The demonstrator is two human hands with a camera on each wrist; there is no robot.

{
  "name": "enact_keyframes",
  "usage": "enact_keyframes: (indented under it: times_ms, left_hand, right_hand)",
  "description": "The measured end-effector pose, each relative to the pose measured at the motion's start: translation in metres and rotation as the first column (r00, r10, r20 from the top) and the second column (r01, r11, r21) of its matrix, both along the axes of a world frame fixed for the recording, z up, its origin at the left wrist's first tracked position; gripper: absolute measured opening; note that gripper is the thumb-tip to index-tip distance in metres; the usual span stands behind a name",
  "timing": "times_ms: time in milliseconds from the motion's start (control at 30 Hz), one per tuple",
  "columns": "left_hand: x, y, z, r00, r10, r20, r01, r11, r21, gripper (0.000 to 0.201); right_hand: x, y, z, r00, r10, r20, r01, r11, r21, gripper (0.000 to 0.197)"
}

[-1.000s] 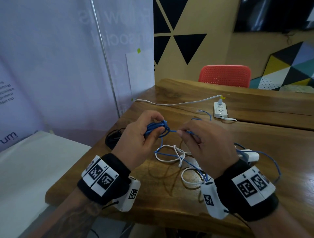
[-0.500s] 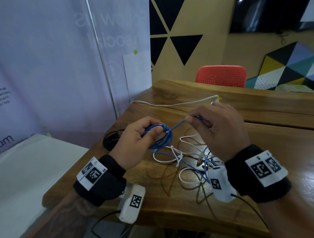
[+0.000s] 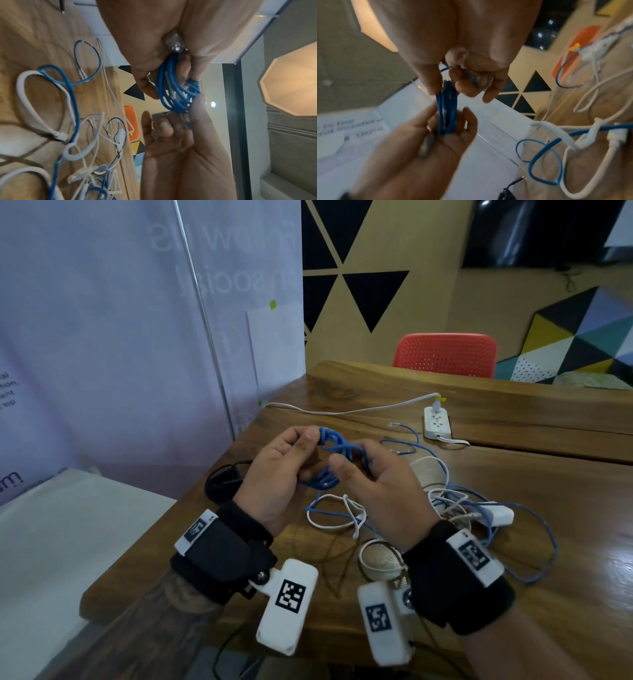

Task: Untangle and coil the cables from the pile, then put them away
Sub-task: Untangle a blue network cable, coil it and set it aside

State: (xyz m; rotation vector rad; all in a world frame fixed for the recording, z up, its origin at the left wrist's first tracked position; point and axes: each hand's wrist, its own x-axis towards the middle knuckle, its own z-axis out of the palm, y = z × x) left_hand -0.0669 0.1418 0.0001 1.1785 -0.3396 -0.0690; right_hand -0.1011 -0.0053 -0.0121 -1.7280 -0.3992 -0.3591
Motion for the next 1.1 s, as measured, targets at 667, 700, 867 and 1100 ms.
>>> enact_keyframes:
  times_ms: [667,700,867,1100]
  left_hand:
    - [0.000,0.029,0.006,0.984,0.021,0.176,-0.104,0.872,0.478,0.022]
    - [0.000,0.028,0.006,0.986,0.018,0.166,-0.095,0.878,0.470,0.022]
    - [0.002,0.024,0.003,0.988,-0.011,0.152,-0.064,0.874,0.481,0.022]
    - [0.002,0.023,0.005,0.969,0.012,0.247,-0.142,0.846,0.515,0.020]
  right_hand:
    - [0.015,-0.034,-0.004,0.951,-0.215,0.221,0.269,0.929,-0.255,0.019]
    - [0.014,-0.032,-0.007,0.960,-0.219,0.177,0.251,0.950,-0.185,0.021]
    - [0.010,-0.014,-0.010,0.989,-0.096,-0.116,0.123,0.957,0.261,0.019]
    - [0.000,-0.007,-0.001,0.894,0.311,-0.322,-0.040,0.772,0.634,0.010]
